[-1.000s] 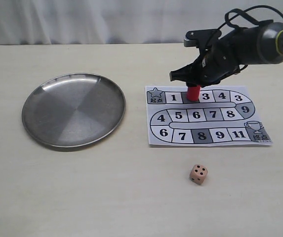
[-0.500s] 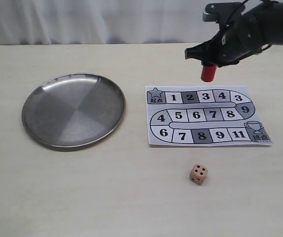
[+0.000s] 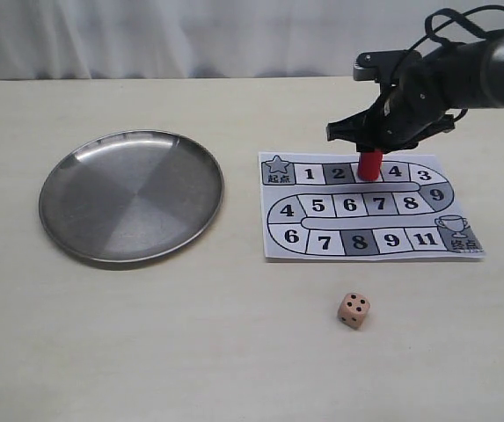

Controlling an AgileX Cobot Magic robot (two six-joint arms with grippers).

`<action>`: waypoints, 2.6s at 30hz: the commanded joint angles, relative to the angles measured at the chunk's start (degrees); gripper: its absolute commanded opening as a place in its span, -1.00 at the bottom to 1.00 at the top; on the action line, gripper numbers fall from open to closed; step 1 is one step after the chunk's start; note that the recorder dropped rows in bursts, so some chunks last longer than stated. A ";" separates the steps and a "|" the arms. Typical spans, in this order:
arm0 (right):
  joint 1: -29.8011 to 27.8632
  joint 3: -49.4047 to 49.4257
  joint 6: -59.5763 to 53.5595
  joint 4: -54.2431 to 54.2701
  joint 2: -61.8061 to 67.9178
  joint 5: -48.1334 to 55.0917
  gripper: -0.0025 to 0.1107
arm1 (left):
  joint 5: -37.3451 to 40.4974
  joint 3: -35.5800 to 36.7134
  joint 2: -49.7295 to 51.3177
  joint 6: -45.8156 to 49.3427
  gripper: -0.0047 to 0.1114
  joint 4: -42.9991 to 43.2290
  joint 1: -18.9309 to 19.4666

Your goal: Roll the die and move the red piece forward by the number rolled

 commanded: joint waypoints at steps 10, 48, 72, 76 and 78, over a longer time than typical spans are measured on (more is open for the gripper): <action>-0.70 0.13 0.02 -0.37 -6.07 1.64 -0.88 | -0.55 0.10 -0.15 -0.05 -0.92 -0.11 -0.48; -8.08 10.11 0.40 -0.25 -0.76 -13.98 -0.88 | -0.55 0.10 -0.15 -0.05 -0.92 -0.11 -0.48; -8.19 9.98 -0.50 1.03 -12.11 -12.86 0.23 | -0.55 0.10 -0.15 -0.05 -0.92 -0.11 -0.48; -8.19 9.98 -3.32 1.03 -22.55 -11.04 -0.36 | -0.55 0.10 -0.15 -0.05 -0.92 -0.11 -0.48; -8.19 10.88 -4.72 1.03 -28.69 -10.88 -0.73 | -0.55 0.10 -0.15 -0.05 -0.92 -0.11 -0.48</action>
